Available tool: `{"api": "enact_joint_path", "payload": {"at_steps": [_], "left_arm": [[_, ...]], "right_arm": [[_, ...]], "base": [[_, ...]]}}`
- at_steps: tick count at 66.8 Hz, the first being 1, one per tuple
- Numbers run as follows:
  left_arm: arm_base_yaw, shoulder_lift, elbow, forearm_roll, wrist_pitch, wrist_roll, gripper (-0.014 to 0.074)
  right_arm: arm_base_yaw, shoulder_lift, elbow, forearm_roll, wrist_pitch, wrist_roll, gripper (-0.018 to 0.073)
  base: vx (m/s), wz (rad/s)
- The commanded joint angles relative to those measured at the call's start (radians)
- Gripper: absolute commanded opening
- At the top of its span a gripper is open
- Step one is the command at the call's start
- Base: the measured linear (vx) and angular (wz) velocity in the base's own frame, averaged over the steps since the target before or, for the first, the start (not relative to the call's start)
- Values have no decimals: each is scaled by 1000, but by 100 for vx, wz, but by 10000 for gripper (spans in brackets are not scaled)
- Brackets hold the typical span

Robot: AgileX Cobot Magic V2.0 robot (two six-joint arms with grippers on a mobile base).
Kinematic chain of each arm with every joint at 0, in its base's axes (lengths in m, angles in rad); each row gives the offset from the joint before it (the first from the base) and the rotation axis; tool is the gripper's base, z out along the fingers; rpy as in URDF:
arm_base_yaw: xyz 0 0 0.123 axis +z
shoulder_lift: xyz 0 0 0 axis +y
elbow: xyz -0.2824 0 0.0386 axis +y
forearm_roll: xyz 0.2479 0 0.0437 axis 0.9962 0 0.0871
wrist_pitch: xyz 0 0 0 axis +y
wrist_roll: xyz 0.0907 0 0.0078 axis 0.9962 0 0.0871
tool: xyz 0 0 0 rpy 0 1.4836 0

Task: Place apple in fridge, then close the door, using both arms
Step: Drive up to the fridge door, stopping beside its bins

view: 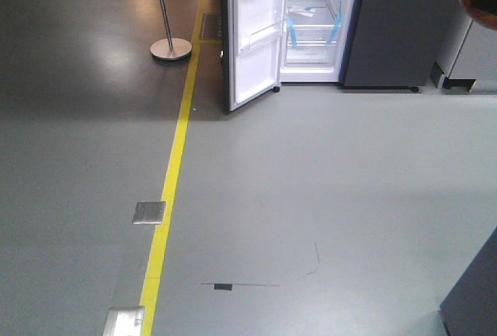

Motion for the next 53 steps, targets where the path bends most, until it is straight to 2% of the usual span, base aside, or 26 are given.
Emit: {"api": "enact_joint_path", "payload": {"at_steps": [1, 53], "left_arm": [[-6, 5, -18, -10, -74, 1, -7], [-6, 5, -18, -10, -74, 1, -7]], "right_arm": [[-2, -11, -24, 43, -63, -7, 193], [-2, -11, -24, 43, -63, -7, 193]], "base": [[20, -1], [21, 1]]}}
